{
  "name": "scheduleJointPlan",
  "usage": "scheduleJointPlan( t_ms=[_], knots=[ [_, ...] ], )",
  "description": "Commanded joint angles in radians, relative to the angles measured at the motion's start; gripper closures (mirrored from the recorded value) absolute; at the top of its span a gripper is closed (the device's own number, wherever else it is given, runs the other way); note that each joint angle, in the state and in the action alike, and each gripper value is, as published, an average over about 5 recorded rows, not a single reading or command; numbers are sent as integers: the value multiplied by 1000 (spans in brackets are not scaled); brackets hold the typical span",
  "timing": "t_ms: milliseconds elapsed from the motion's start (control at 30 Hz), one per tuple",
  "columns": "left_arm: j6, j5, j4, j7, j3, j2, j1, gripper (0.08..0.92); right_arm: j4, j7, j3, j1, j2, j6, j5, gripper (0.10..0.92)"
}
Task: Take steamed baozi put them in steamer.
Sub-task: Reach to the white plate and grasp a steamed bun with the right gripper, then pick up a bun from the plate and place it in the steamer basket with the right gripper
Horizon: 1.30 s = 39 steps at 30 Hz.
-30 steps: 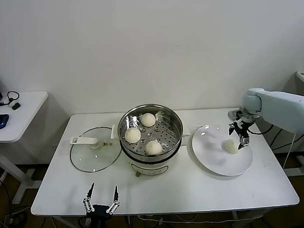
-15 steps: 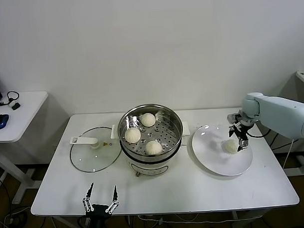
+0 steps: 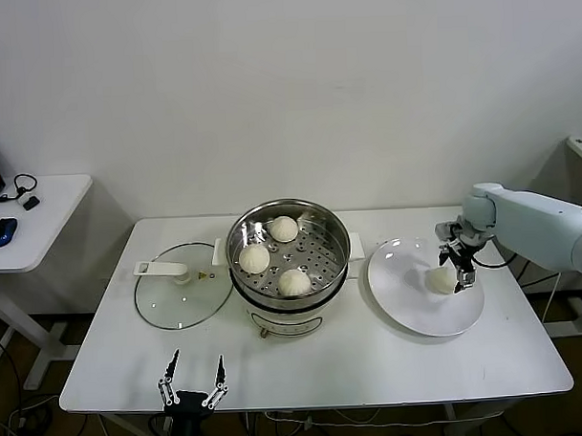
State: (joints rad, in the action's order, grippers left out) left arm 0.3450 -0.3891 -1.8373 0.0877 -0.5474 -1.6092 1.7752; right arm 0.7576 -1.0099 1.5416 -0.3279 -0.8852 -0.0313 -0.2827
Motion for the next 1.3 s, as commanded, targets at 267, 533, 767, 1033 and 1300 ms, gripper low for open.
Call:
scheduleJointPlan(
  t_ms=[267,533,767,1033,1300],
  knots=[
    [0,0,-3,3,5,-49,1,177,-12,9,-25,11,0,0,21,423],
    [1,0,-8,4,8,-49,1,177,108,4,64,-96,48,18,-38,457],
    [2,-1,-12,2,15,-49,0,177,262,-2,247,-330,86,40,-174,457],
    [-11,-6,-19,-5,23,-49,-8,177,471,0,467,-652,48,93,-399,457],
    [-20,-7,-30,-11,36,-49,-16,177,674,49,520,-848,-30,186,-619,457]
  ],
)
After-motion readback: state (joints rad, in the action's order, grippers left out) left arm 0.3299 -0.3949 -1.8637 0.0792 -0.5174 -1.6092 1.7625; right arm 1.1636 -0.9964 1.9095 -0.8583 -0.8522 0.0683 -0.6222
